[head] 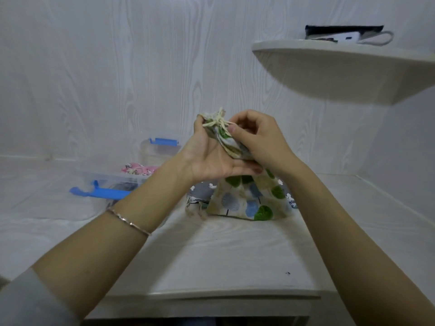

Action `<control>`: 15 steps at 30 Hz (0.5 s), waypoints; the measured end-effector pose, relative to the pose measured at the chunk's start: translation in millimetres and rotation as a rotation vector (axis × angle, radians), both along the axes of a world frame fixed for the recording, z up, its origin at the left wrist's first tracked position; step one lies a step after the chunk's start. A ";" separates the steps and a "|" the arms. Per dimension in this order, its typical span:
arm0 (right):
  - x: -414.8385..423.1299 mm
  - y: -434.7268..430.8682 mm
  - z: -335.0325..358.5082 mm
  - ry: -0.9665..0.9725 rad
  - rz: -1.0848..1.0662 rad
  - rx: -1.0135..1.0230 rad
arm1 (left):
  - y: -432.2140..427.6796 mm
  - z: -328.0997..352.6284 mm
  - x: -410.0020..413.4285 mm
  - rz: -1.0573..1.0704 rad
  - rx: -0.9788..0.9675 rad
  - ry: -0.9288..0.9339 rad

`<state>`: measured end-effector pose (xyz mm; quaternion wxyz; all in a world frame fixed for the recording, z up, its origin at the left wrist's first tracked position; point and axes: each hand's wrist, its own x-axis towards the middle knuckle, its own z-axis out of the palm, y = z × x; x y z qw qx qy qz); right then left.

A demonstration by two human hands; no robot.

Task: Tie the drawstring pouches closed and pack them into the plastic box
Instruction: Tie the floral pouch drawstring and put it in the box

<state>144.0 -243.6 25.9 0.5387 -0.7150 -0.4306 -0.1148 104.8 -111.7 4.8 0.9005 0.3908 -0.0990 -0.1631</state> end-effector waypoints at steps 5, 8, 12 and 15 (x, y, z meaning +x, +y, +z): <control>-9.5 -4.6 19.0 -0.017 0.097 0.033 | -0.7 20.8 -3.8 -0.037 0.010 -0.105; -9.3 -10.9 32.1 -0.037 0.088 0.160 | 11.4 36.4 -2.8 -0.034 0.013 -0.152; 49.2 -18.6 30.6 0.258 -0.206 0.406 | 28.4 66.9 -2.0 -0.038 -0.115 -0.215; 96.6 -13.5 -11.6 0.790 -0.064 0.113 | 34.8 88.1 -0.5 0.009 -0.175 -0.246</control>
